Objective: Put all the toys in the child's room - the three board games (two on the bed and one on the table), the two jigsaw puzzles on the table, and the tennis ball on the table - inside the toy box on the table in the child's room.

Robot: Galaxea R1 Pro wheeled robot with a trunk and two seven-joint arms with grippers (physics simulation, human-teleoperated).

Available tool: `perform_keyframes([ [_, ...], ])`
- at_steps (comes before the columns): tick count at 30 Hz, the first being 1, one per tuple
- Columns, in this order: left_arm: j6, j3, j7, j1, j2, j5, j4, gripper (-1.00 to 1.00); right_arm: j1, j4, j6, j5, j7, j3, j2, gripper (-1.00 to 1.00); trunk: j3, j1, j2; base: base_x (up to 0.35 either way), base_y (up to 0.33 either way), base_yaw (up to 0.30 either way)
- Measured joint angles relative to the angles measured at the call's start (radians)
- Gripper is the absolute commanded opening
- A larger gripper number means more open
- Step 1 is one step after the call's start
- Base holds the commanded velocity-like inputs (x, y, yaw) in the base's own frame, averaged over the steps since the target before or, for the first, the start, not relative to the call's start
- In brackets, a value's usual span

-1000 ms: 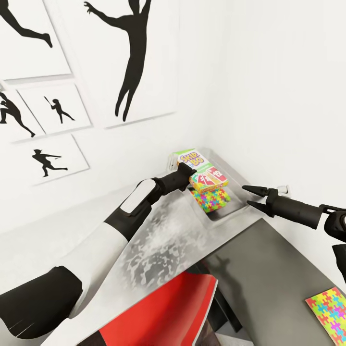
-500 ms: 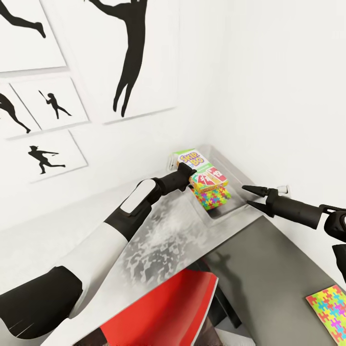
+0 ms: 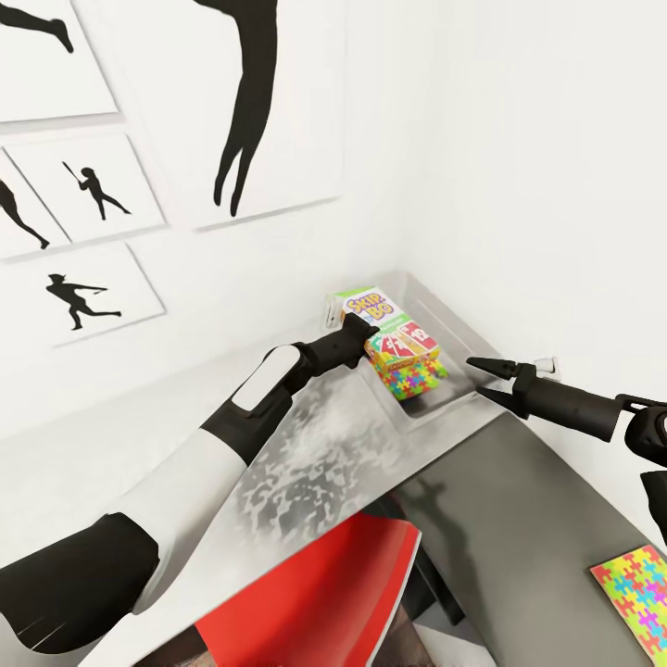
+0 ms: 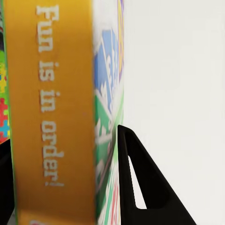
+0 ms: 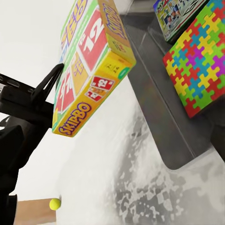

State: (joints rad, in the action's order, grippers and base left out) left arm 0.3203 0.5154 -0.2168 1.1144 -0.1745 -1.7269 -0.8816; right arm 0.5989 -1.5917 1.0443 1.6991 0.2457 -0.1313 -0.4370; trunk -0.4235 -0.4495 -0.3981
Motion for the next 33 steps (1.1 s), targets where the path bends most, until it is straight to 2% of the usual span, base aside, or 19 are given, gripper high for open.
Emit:
perform_keyframes([
  [12, 0.001, 0.000, 0.000, 0.003, 0.000, -0.002, -0.029, -1.00, 0.000, 0.000, 0.000, 0.001, 0.000, -0.002, 0.000, 1.00, -0.020, 0.000, 0.000, 0.000, 0.000, 0.000],
  [21, 0.006, 0.000, 0.000, 0.038, 0.000, -0.002, -0.038, -1.00, 0.000, 0.000, 0.000, 0.000, 0.000, -0.004, -0.001, 1.00, -0.034, 0.000, 0.000, 0.000, 0.000, 0.000],
  [28, 0.010, 0.000, -0.004, 0.113, 0.000, -0.003, -0.022, -1.00, 0.000, 0.000, 0.000, 0.001, 0.000, -0.004, -0.003, 1.00, -0.045, 0.000, 0.000, 0.000, 0.000, 0.000],
  [33, 0.009, 0.000, -0.006, 0.163, 0.000, -0.003, 0.049, -1.00, 0.000, 0.000, 0.000, 0.000, 0.000, -0.003, -0.002, 1.00, -0.053, 0.000, 0.000, 0.000, 0.000, 0.000],
])
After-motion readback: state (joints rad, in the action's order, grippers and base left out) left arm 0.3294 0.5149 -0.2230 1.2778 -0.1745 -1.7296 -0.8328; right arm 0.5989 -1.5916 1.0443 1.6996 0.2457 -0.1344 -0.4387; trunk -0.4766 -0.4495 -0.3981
